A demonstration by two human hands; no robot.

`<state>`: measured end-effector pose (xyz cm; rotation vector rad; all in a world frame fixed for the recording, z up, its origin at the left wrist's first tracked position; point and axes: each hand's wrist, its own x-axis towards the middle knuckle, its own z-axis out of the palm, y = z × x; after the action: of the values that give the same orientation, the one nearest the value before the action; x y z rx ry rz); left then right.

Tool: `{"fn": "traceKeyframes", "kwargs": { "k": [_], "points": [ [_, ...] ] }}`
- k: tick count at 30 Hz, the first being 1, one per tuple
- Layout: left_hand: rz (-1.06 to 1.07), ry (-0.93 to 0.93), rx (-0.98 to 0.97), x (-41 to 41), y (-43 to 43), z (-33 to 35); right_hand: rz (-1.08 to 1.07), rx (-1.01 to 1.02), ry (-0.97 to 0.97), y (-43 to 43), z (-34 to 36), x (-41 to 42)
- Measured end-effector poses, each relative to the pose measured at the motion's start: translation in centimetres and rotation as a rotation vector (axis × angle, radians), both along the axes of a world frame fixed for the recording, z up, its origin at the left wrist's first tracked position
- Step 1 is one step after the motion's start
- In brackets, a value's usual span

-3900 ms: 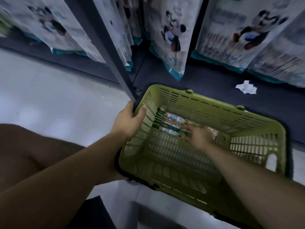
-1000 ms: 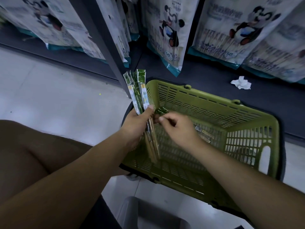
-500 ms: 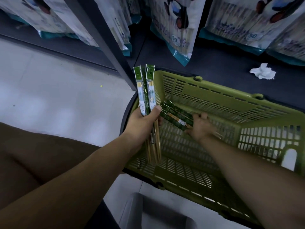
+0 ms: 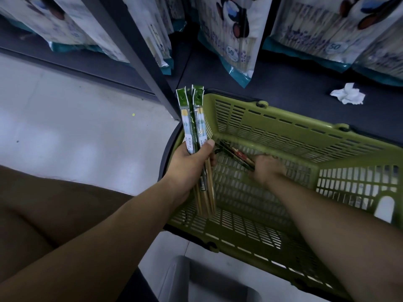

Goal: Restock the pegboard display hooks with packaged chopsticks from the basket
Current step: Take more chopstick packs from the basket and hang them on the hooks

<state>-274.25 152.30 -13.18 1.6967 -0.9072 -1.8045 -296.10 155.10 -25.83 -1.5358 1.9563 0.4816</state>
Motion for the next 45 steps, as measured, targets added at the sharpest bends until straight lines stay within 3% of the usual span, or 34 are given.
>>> {"fn": "traceKeyframes", "kwargs": {
  "k": [9,13,16,20,24,26,29,31,34,38,45],
  "points": [
    [0.057,0.049,0.071,-1.0,0.0,1.7,-0.198,-0.13,-0.579,-0.9,9.2,0.0],
    [0.098,0.207,0.169,-2.4,0.4,4.2,-0.202,-0.169,-0.742,-0.8,16.2,1.2],
    [0.069,0.323,0.16,-3.9,0.6,6.9,-0.136,-0.242,-0.722,-0.1,20.6,1.8],
    [0.038,0.456,0.117,-5.7,0.5,10.9,-0.018,-0.321,-0.541,1.0,25.6,1.6],
    [-0.07,0.578,0.058,-7.2,0.5,14.8,-0.032,-0.322,-0.464,2.3,30.5,0.1],
    [-0.102,0.573,0.011,-8.1,0.4,16.7,-0.017,-0.367,-0.411,3.1,32.8,-0.8],
    [-0.137,0.402,-0.134,-9.6,0.7,20.1,-0.002,-0.564,-0.367,4.2,36.8,-2.4],
    [-0.195,0.362,-0.238,-10.5,0.9,22.2,-0.071,-0.689,-0.403,4.6,39.4,-3.7],
    [-0.296,0.388,-0.395,-11.5,0.5,24.8,-0.283,-0.847,-0.636,5.1,43.3,-5.3],
    [-0.393,0.422,-0.552,-12.6,-0.2,29.8,-0.404,-1.166,-0.799,5.0,49.2,-6.5],
    [-0.533,0.397,-0.821,-16.2,-1.6,37.7,-0.377,-1.482,-0.796,4.0,57.3,-8.4]
  ]
}}
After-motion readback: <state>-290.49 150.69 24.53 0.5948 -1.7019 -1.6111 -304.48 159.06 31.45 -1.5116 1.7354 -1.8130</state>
